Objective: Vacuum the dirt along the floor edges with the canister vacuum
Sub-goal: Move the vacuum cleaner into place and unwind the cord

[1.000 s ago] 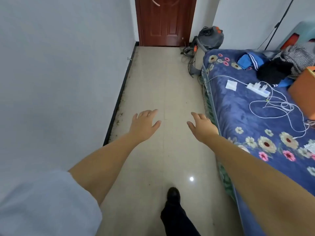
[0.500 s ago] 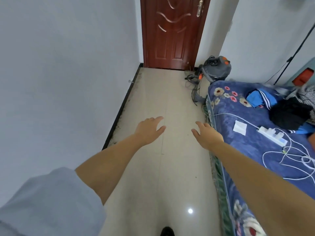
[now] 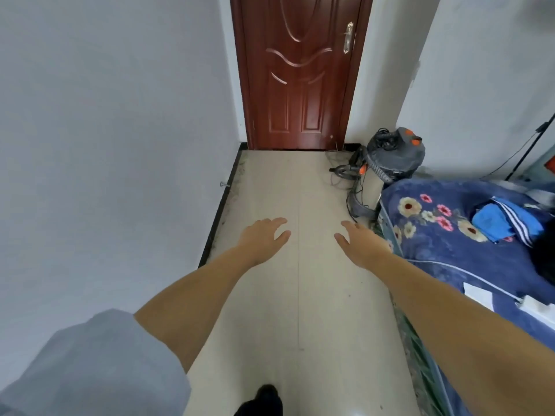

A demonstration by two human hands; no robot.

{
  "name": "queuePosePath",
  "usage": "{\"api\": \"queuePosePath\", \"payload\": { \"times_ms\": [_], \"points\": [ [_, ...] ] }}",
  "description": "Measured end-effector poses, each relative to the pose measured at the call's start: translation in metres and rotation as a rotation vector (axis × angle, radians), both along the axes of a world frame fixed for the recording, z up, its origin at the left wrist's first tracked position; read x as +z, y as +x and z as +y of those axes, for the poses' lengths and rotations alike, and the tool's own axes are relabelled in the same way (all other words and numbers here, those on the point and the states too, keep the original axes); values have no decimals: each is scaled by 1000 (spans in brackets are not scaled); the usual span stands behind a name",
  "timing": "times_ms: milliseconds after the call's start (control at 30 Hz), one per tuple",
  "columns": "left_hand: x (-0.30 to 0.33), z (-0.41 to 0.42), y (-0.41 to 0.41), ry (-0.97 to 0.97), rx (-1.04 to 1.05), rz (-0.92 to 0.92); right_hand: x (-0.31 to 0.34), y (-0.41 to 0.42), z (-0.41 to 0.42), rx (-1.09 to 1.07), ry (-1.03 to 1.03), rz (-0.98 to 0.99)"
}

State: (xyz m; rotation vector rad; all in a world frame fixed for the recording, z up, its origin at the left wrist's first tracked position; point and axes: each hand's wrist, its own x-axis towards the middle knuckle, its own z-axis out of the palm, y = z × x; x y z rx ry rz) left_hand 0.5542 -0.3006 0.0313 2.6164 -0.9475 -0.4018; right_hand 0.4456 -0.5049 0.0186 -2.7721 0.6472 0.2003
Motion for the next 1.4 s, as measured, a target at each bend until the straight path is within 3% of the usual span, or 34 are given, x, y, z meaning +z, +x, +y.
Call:
{"api": "queuePosePath", "payload": {
  "times_ms": [200,400,667,933,1200,1400],
  "points": [
    [16,-86,134,23,-88,-6,15,106,-63,-31,-21,2],
    [3,-212,232,-8,-210,-2,2,193,-183,-170,-13,42],
    [6,-378,373,-36,-183,60,9,330,-356,-225,23,100],
    [-11,-497,502,-35,-235,100,-10,456,-462,-243,23,93],
    [-31,-643,651,29,-428,155,-35,567,-564,-556,149,123],
    [-40,-767,686,80,-666,165,-47,602,-628,-786,231,99]
  ]
}}
